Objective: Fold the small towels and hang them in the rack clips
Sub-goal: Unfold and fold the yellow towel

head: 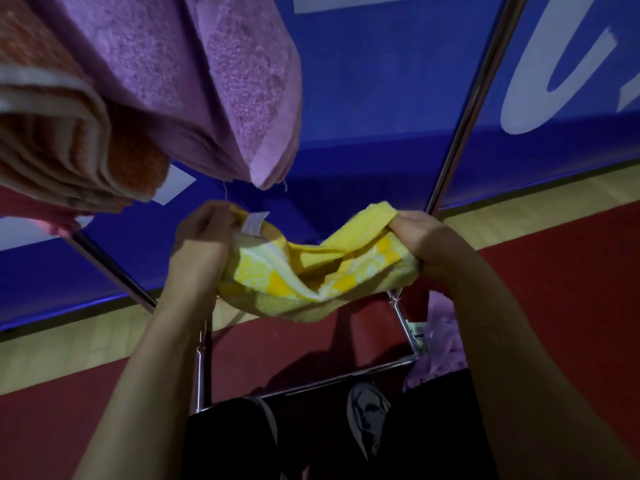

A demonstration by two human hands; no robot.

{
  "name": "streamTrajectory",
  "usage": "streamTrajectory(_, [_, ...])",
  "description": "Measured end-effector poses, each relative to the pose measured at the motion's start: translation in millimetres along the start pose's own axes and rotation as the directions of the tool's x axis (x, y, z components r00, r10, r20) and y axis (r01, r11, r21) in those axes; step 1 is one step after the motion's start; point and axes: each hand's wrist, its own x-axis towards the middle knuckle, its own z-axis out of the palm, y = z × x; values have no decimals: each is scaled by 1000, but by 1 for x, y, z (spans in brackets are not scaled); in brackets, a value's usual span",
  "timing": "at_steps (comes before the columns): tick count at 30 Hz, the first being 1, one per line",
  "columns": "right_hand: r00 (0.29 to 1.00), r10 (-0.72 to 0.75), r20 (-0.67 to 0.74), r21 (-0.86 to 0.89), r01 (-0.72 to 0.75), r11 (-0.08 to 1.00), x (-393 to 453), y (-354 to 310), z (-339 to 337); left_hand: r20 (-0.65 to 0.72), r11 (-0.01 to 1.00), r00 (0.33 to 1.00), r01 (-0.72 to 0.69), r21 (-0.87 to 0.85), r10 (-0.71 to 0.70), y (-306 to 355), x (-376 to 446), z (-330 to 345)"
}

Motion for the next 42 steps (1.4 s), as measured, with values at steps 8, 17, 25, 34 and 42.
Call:
streamTrajectory(8, [964,-208,168,-161,235,959,-5,-3,24,311,901,937,-266,342,159,5,-31,39])
streamTrajectory(17, [870,-357,340,-10,383,924,-19,-13,31,422,934,906,-171,312,25,8,-32,59])
streamTrajectory(25, [870,-276,408,192,214,958,-26,-13,15,317,945,948,-90,315,-15,8,-27,51])
streamTrajectory(34, [874,-364,323,242,295,924,-37,-20,-14,292,998,955,53,20,-57,5,-19,38])
streamTrajectory(42, [877,-374,302,129,351,927,-42,-19,-12,309,988,941,154,-19,-141,8,-24,47])
